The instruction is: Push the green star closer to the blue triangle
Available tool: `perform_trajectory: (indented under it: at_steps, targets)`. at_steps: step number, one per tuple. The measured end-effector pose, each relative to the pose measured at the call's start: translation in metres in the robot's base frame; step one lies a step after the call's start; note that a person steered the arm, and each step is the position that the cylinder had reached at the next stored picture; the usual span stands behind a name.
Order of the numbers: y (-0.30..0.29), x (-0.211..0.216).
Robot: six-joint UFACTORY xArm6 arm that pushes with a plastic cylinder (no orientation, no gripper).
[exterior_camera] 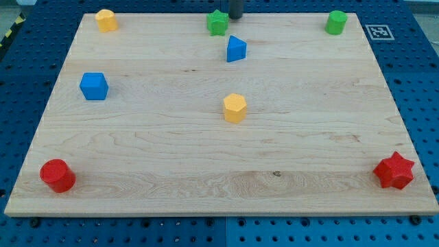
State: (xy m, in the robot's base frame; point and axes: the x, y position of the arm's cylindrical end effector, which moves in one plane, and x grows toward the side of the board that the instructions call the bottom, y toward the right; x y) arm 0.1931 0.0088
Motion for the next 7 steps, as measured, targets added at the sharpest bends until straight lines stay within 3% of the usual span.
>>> perform_trajectory:
  at_steps: [2,7]
  targets:
    - [-0.072,-0.001]
    - [-0.027,0.001]
